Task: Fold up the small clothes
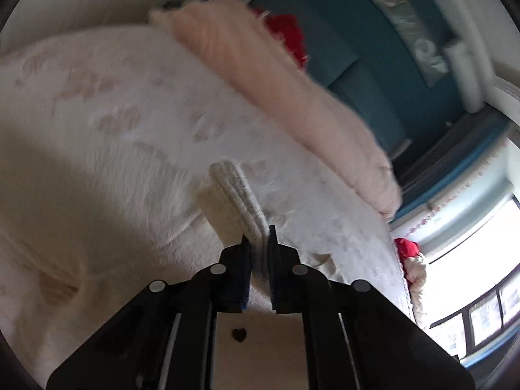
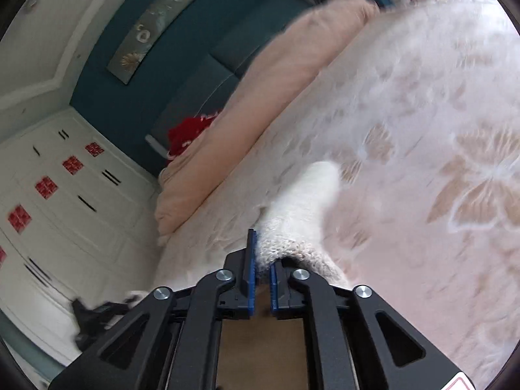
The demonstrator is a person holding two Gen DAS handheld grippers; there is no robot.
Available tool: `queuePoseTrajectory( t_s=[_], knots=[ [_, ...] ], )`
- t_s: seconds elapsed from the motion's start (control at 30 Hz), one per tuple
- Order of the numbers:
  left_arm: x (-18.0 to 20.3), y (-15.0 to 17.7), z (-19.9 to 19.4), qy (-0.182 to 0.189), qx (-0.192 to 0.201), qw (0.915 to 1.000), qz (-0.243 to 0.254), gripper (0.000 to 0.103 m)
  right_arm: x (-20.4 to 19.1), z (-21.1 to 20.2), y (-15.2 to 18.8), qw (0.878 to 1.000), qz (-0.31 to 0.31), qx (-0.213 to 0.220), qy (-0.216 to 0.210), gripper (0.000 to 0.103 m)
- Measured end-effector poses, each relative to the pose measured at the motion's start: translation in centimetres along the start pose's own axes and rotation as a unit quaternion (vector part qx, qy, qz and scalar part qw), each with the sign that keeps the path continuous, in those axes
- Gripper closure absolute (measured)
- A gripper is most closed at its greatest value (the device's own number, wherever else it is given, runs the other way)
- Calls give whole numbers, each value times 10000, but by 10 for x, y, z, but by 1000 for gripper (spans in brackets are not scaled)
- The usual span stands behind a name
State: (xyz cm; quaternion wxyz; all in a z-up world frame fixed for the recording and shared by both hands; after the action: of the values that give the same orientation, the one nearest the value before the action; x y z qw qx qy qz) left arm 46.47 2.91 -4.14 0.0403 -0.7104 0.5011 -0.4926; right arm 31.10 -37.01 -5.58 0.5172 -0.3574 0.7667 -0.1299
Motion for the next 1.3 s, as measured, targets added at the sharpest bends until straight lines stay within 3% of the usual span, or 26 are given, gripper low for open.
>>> queuePoseTrajectory(
  t_s=[0.03,0.1,0.17,0.23,0.3,0.37,0.4,0.47,0.5,0.53,0.6,0.63,0.67,0.7,0.8,0.83,0.87,0.9,0.93,1.03,1.1,1.17,1.27,1.3],
  knots=[
    [-8,10,6,-153,-150,9997,121,95,12,12,11,9992,-59,-286,267,97],
    [-40,42,32,-693,-661,9952,200,95,51,43,50,9865,-42,-1230,1084,98],
    [-68,71,48,-1018,-1007,9897,96,95,52,36,51,9898,-52,-1064,949,96],
    [-73,79,45,-725,-620,9953,162,92,46,26,46,9874,-29,-1193,1036,89],
    [-76,79,46,-606,-552,9966,15,92,42,11,47,9854,-135,-1239,1159,85],
    [-79,81,48,-519,-527,9973,15,91,36,-13,40,9849,-481,-946,1367,82],
    [-81,82,49,-434,-471,9979,7,91,31,-23,34,9843,-657,-736,1467,78],
    [-82,87,49,-345,-409,9986,-8,90,21,-24,14,9829,-857,-524,1543,55],
    [-83,85,47,-322,-393,9987,-15,90,19,-11,5,9821,-914,-640,1520,38],
    [-83,85,49,-323,-377,9988,8,90,17,4,-1,9803,-976,-756,1544,36],
    [-83,85,52,-333,-362,9988,50,90,23,52,-8,9651,-1314,-1184,1932,36],
    [-82,82,44,-320,-347,9989,57,90,27,67,-7,9602,-1395,-1367,1995,43],
    [-84,84,42,-310,-333,9989,74,90,33,90,-2,9554,-1438,-1682,1956,60],
    [-84,85,43,-297,-317,9990,85,90,36,102,-4,9512,-1458,-1793,2044,86],
    [-84,87,34,-288,-266,9991,140,90,18,87,-38,9742,-1290,-924,1604,89],
    [-84,88,34,-285,-246,9991,178,89,22,83,-42,9741,-1318,-748,1680,90],
    [-83,88,35,-286,-239,9991,207,89,41,88,-39,9658,-1342,-846,2051,91],
    [-82,89,36,-305,-236,9990,242,89,66,99,-28,9557,-1246,-1218,2371,91],
    [-82,89,36,-319,-236,9989,258,89,75,97,-27,9612,-1087,-1169,2251,91],
    [-81,88,35,-297,-238,9990,238,89,53,68,-38,9663,-1040,-893,2178,87],
    [-82,88,35,-300,-241,9990,233,89,21,34,-29,9739,-1284,-699,1737,87],
    [-82,87,34,-274,-259,9991,187,89,14,15,1,9628,-1721,-948,1854,87],
    [-85,84,19,-250,-410,9988,-79,85,42,10,57,9352,-1931,-1791,2367,88],
    [-89,82,3,-256,-466,9984,-206,78,40,-3,67,9367,-1975,-1730,2317,87]
  ],
)
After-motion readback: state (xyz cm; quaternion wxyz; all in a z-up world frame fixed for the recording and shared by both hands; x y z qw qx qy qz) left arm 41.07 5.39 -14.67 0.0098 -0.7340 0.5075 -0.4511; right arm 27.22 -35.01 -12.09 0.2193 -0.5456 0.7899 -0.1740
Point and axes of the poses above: each gripper's, at about its wrist camera, not at the fingertips, and z roughly the way its jaws point, x to its right, y to its underside, the point moved 7 cm from there along z, roughly the way its jaws point
